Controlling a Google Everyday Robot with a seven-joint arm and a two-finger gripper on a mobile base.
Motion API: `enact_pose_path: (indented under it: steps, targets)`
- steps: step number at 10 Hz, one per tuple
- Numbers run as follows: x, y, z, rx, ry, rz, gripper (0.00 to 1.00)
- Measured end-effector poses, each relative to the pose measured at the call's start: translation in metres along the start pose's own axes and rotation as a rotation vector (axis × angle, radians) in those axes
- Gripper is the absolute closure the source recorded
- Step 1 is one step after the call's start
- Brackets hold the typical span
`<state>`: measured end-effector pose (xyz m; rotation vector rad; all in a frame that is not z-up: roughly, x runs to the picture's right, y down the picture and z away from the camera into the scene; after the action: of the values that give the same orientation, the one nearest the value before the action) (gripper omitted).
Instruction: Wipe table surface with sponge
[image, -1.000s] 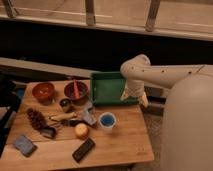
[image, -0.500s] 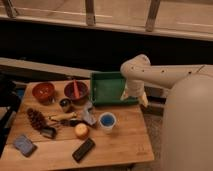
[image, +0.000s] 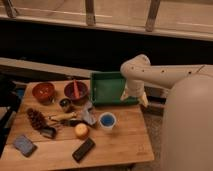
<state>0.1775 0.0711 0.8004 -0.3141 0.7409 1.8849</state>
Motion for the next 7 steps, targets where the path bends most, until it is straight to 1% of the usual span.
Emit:
enact_pose_path:
  steps: [1, 2, 3, 5, 6, 7]
  targets:
    - [-0.002, 0.003, -0.001, -0.002, -0.012, -0.008, 0.2]
    - [-0.004, 0.013, -0.004, -0.007, -0.027, -0.028, 0.2]
    - [-0.006, 0.029, -0.01, -0.015, -0.047, -0.056, 0.2]
    - [-0.007, 0.073, -0.029, -0.035, -0.096, -0.129, 0.2]
    - [-0.003, 0.103, -0.041, -0.051, -0.124, -0.186, 0.2]
    - [0.001, 0.125, -0.053, -0.066, -0.147, -0.238, 0.2]
